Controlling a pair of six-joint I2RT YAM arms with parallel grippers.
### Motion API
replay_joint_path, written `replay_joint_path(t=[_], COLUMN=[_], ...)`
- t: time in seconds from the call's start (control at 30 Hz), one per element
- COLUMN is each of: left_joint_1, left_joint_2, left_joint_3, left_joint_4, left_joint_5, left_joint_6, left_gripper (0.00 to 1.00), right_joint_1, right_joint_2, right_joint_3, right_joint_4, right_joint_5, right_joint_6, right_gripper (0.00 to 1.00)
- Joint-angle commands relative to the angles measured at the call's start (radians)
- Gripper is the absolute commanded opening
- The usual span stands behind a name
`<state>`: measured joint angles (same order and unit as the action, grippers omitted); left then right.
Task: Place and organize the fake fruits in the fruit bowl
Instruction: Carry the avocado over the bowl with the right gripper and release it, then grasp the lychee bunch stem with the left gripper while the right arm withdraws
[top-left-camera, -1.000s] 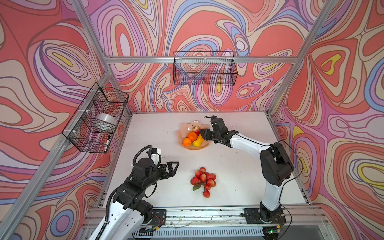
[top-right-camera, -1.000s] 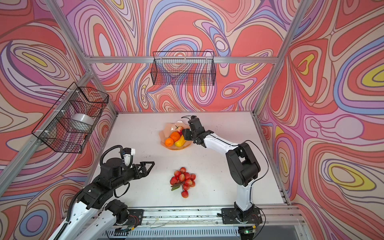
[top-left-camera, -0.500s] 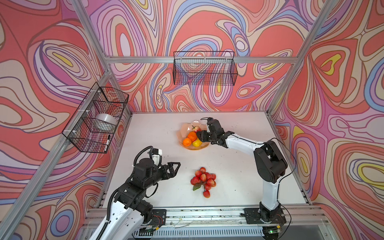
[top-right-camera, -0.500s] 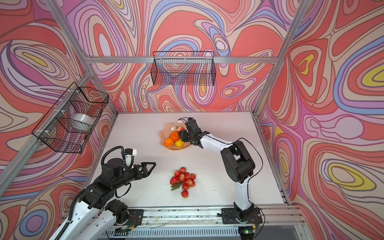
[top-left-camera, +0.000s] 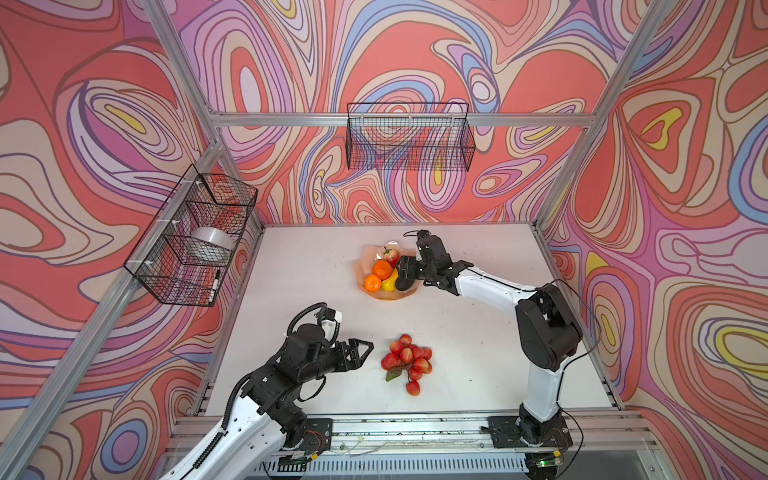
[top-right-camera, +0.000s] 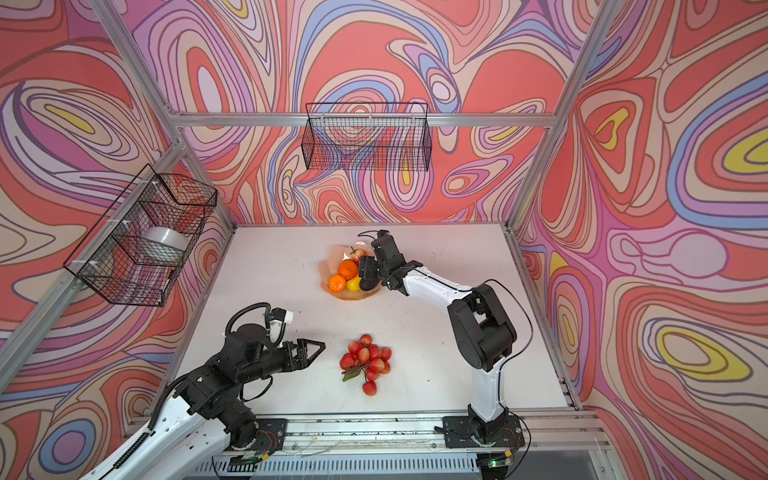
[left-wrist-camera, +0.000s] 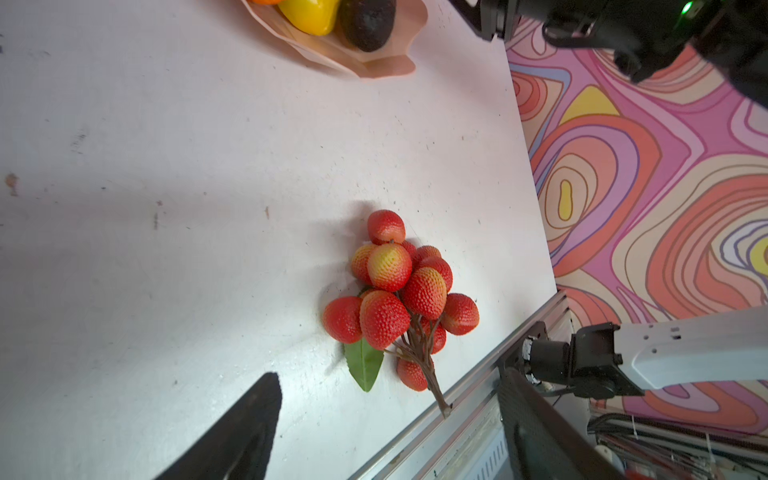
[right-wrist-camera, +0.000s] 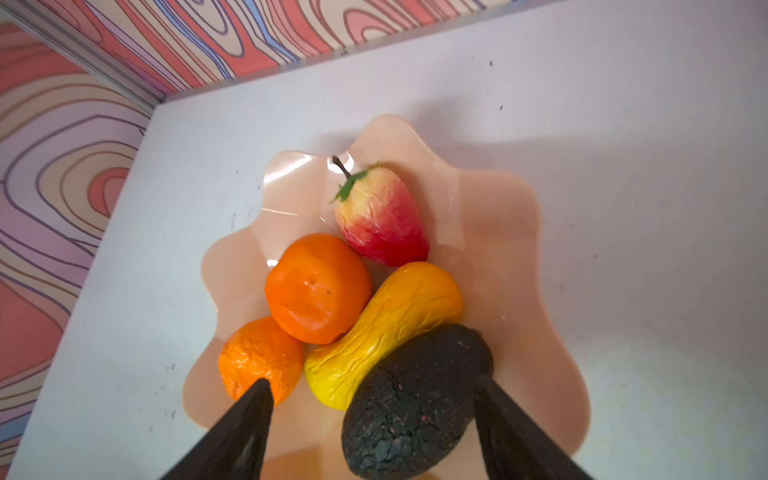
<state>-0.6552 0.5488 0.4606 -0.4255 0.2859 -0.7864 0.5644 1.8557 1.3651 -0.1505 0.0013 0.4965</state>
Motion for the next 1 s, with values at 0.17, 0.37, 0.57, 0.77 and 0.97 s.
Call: replay_joint_path(t=[0.17,0.37,0.57,0.77,0.97], left_joint_1=[-0.220,-0.283,-0.300,-0.301,-0.301], left_joint_2=[0.078,0.241,0.341,0.467,0.630], left_joint_3=[-0.055,-0.002,0.043,0.211,0.305], left_joint_4=[0.131,0.154,0.154,0.037,-0.069], left_joint_5=[-0.141,-0.079,-0.011,0.030,0.077], left_joint_6=[0.016,0.036,0.018,0.070,0.102], left_gripper=[0.81,0.79,0.80,0.83,0.78], right_joint_1=[0.003,0.003,0.003,0.003,0.003], right_joint_2=[-0.331,-0.506,-0.650,-0.710,-0.773], right_joint_3=[-0.188,-0.328,-0.473,-0.506,-0.537], right_joint_4=[-0.080,-0.137,-0.106,-0.159,-0.174], right_joint_5=[0.077,0.110,0.104,0.106,0.103], right_joint_6=[-0.049,-0.020,-0.003,-0.006,-0.002], right_gripper=[0.80,0.80,0.92,0.94,0.94])
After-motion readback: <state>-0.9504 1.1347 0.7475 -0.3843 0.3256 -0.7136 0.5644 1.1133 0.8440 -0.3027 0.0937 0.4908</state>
